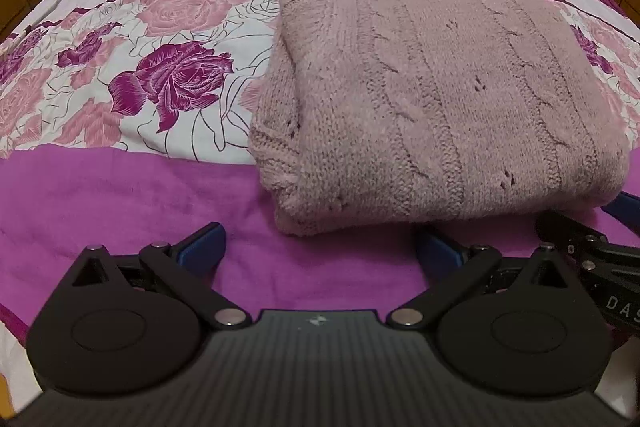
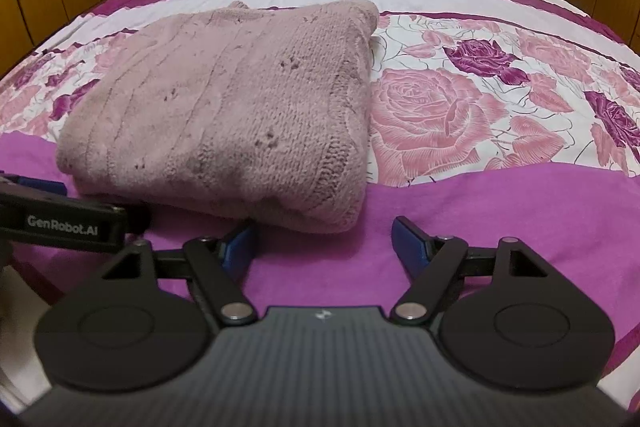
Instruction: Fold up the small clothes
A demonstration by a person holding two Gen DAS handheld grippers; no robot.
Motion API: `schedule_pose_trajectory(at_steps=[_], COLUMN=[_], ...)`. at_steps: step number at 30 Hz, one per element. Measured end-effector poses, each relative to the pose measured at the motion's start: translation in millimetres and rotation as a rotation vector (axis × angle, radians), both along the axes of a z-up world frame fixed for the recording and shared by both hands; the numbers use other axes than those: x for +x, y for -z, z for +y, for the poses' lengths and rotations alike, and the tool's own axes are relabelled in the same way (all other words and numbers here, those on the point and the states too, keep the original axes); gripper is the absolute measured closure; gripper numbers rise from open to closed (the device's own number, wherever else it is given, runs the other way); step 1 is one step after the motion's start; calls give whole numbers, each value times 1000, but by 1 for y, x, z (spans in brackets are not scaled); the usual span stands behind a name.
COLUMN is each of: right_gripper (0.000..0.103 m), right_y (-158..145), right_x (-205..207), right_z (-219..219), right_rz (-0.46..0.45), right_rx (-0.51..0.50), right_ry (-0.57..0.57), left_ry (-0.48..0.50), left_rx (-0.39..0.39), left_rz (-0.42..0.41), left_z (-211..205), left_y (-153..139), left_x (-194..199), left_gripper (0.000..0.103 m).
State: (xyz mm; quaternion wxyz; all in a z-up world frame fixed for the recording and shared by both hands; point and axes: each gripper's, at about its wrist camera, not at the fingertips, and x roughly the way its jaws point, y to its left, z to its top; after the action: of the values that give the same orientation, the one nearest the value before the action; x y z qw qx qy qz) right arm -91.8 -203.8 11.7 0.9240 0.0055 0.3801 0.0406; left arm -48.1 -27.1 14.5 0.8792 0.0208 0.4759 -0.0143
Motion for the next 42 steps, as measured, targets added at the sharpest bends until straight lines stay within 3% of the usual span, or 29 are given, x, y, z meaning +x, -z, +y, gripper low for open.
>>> schedule_pose_trajectory(at_steps=[42], right_gripper=[25], right_y=[2], right_x=[1], right_z=[1], right_rz=[2], right_rx=[-5], right_ry=[-2], left_ry=[1], left_rx=[1], left_rz=[-1], left_z=[1], left_y=[1], left_x=[1], left_gripper=[0])
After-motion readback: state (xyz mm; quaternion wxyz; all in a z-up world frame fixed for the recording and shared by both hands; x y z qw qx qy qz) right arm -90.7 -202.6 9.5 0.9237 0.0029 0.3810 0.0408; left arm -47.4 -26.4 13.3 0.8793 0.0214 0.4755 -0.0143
